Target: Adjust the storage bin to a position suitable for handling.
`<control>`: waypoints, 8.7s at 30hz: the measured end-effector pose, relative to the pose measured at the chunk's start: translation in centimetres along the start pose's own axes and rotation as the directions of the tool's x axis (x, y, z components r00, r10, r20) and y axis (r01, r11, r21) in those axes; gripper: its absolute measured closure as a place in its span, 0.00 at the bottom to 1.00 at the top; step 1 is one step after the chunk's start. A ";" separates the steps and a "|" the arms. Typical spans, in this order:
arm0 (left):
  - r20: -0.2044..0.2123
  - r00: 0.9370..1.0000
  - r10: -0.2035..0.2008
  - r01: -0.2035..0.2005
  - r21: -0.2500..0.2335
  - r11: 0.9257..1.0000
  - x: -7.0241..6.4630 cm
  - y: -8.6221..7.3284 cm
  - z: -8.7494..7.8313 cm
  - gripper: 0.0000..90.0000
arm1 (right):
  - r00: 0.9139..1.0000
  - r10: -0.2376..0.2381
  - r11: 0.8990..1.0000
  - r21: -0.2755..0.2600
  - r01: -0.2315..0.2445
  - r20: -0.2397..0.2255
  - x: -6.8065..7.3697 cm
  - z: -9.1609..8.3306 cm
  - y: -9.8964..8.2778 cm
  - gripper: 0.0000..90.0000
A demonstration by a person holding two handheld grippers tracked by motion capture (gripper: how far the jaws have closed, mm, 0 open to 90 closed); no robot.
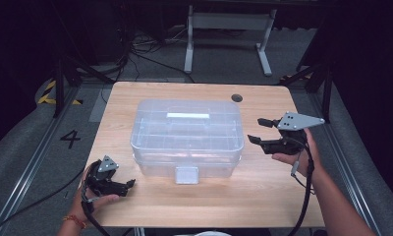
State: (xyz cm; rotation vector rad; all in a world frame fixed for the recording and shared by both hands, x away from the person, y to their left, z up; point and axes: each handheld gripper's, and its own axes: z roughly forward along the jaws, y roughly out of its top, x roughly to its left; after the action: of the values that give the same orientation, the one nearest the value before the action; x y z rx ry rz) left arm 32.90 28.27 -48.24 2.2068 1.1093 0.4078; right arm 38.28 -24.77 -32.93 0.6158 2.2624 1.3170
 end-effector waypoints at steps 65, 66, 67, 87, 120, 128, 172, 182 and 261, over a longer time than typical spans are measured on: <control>-0.017 1.000 -0.023 0.023 -0.023 0.999 0.1 -0.2 -0.3 0.10 | 0.978 -0.149 0.986 0.056 0.159 -0.143 4.0 9.6 8.5 0.77; -0.014 1.000 -0.021 0.020 -0.021 1.000 0.1 -0.2 -0.3 0.11 | 0.979 -0.148 0.986 0.058 0.157 -0.140 4.0 9.7 8.5 0.79; -0.014 1.000 -0.023 0.022 -0.023 0.999 0.1 -0.2 -0.3 0.11 | 0.980 -0.144 0.986 0.060 0.153 -0.137 4.0 9.8 8.5 0.80; -0.014 1.000 -0.018 0.018 -0.034 0.999 0.1 -0.2 -0.3 0.13 | 0.979 -0.166 0.980 0.088 0.176 -0.117 4.1 10.2 8.8 0.83; -0.054 0.999 0.000 -0.014 -0.254 0.967 -1.4 3.8 -6.4 0.44 | 0.985 -0.086 0.985 0.134 0.106 -0.147 1.6 10.7 11.3 0.81; -0.038 0.999 0.026 -0.036 -0.286 0.958 -2.3 5.7 -6.9 0.56 | 0.987 -0.097 0.982 0.149 0.116 -0.129 1.5 10.9 11.9 0.80; -0.060 0.994 0.087 -0.102 -0.315 0.944 -2.5 8.3 -7.1 0.99 | 0.994 -0.050 0.998 0.030 0.047 0.093 -2.2 0.4 5.9 0.56; -0.065 0.994 0.091 -0.107 -0.322 0.941 -2.3 8.8 -7.4 0.99 | 0.995 -0.007 0.999 0.041 0.003 0.099 -2.5 -0.4 1.9 0.52; -0.090 0.993 0.074 -0.089 -0.185 0.979 -0.8 4.0 -5.6 0.75 | 0.962 0.107 0.962 -0.269 -0.037 0.252 0.3 4.3 1.7 0.79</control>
State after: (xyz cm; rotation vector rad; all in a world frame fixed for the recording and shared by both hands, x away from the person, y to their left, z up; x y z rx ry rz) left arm 31.90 28.04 -41.36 2.0882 0.9815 0.6193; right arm 40.84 -20.89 -33.40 0.7365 1.8301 1.4437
